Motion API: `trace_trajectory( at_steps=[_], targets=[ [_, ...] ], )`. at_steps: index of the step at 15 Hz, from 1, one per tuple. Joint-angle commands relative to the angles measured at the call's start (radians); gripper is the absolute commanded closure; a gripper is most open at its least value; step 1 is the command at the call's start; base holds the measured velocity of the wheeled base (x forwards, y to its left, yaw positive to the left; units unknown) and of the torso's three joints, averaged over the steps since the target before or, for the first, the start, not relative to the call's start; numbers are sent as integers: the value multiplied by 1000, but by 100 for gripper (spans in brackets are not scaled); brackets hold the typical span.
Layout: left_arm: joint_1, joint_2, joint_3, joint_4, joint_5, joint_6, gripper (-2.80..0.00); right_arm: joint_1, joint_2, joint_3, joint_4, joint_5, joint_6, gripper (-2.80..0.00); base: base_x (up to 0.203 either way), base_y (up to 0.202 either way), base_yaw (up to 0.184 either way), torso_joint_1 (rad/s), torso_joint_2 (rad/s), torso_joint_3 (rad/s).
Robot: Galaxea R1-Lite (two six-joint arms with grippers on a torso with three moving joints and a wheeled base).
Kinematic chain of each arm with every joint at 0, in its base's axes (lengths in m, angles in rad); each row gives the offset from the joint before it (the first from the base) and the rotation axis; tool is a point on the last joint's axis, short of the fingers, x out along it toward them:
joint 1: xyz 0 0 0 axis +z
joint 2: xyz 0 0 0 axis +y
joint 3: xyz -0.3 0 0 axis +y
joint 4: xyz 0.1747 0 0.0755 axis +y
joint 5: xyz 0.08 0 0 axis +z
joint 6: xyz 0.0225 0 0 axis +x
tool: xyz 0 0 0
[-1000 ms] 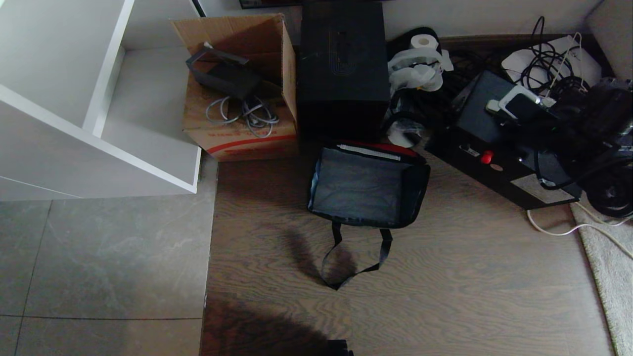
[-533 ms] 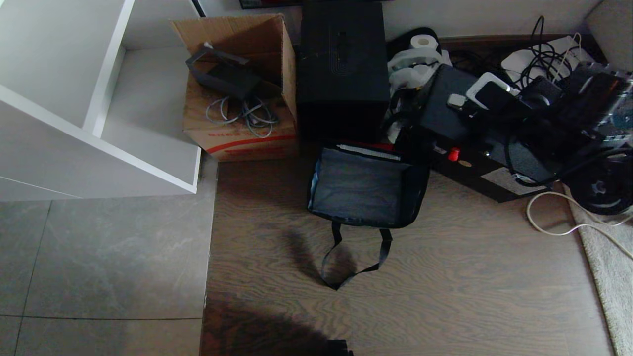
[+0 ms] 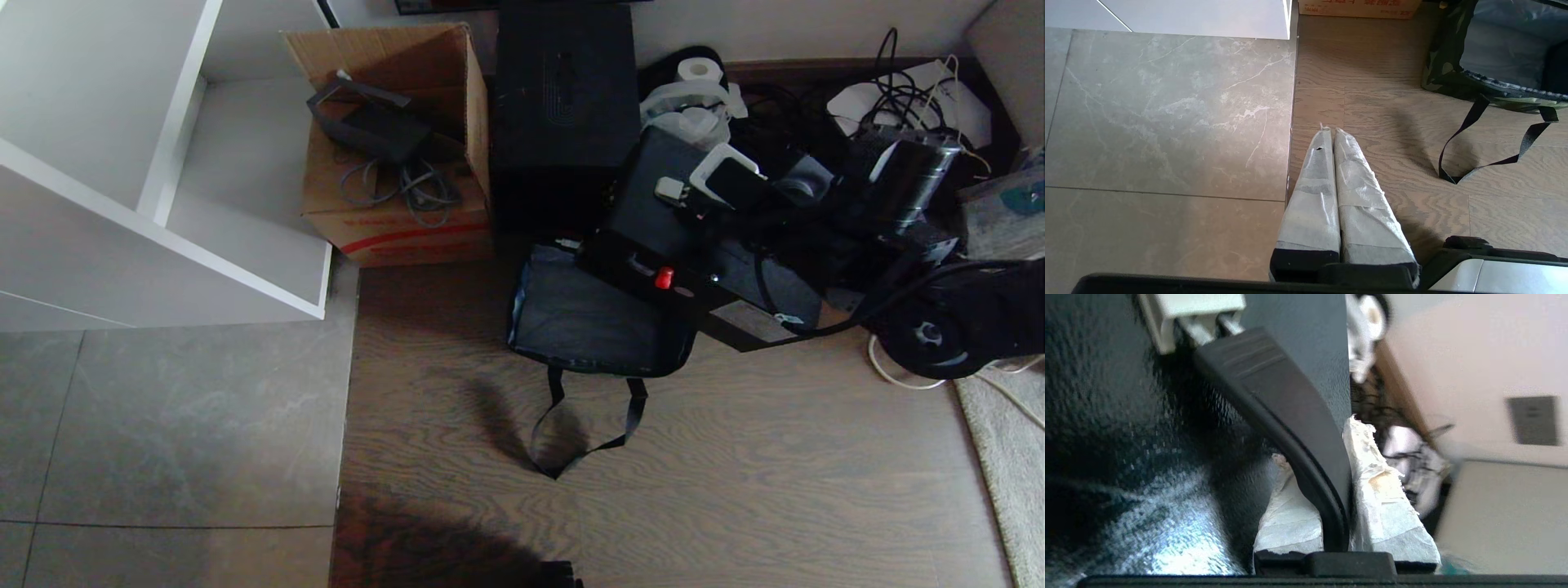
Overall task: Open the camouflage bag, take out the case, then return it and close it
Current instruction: Place the black box back
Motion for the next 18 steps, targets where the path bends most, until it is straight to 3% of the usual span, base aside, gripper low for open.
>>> trace_trajectory(
  at_steps=[1,4,11,18],
  targets=[
    [0,-2,9,0,0,-1,0,42,58,-35,-1,2,54,0,0,0,0,0,0,0],
    [0,-2,9,0,0,-1,0,92,105,-95,2,32,103,0,0,0,0,0,0,0],
    [0,-2,9,0,0,-1,0,118,86,-110,93,150,106,0,0,0,0,0,0,0],
    [0,-2,9,0,0,-1,0,118,116,-115,98,375,158,0,0,0,0,0,0,0]
  ],
)
